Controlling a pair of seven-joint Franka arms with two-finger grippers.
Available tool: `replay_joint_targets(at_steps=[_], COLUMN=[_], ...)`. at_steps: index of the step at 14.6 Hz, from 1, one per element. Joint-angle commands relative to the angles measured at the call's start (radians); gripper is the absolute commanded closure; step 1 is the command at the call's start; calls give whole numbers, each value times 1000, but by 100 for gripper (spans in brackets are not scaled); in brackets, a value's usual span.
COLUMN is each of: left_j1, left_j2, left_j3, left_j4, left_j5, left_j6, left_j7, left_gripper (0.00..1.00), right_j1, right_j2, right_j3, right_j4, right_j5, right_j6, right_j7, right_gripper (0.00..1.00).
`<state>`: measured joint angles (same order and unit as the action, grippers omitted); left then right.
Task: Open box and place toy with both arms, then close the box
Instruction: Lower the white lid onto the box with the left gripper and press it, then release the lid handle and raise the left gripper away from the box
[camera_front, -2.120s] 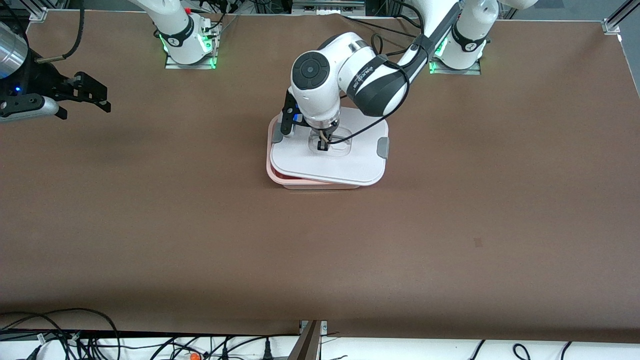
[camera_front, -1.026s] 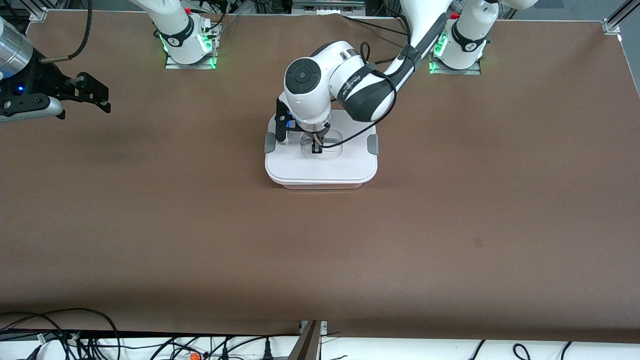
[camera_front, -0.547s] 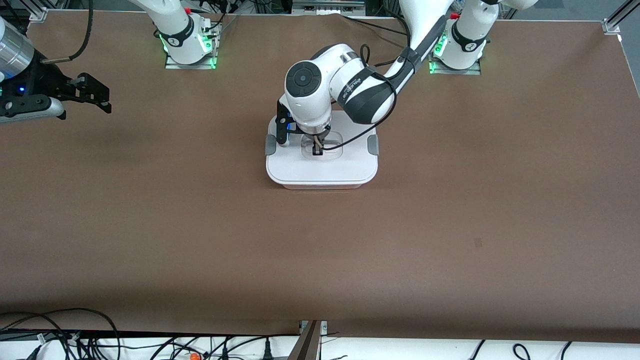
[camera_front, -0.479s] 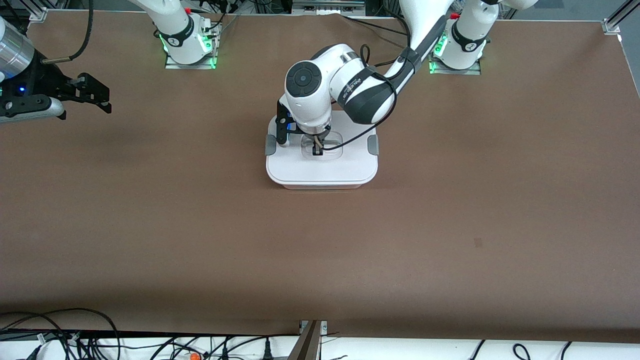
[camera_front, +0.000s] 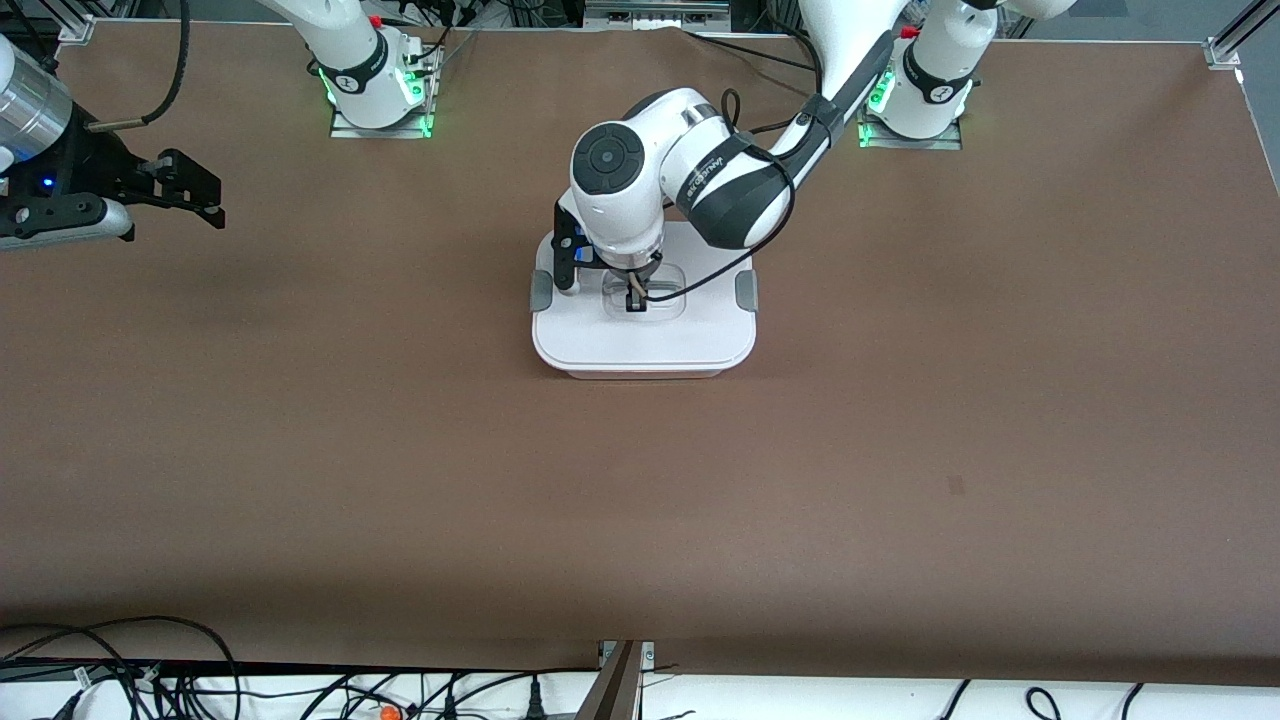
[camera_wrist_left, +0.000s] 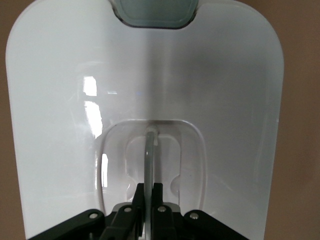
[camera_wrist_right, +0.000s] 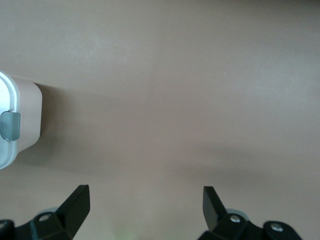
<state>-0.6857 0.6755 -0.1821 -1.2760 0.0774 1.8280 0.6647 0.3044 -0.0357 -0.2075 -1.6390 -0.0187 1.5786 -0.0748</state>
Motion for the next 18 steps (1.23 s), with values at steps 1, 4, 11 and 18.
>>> replay_joint_targets(at_steps=[1,4,11,18], left_j1=[0,32,253,564], left_j2=[3,-31,-120,-120], left_j3=[13,10,10,13], left_j4=[32,35,46,118], left_j5=[-8,-13,-13,-14], left_j6=[-22,-70,-82,-144], left_j7=[-2,-4,4,9], left_gripper=[0,0,0,0], right_j1=[5,5,10,13], right_j2=[8,10,10,10], right_j3=[0,2,2,2], right_j4=[18,18,19,18], right_j5=[-6,-6,-6,-6], right_j6=[-9,-9,-9,-9], right_j7=[15,15,29,29], right_gripper=[0,0,0,0])
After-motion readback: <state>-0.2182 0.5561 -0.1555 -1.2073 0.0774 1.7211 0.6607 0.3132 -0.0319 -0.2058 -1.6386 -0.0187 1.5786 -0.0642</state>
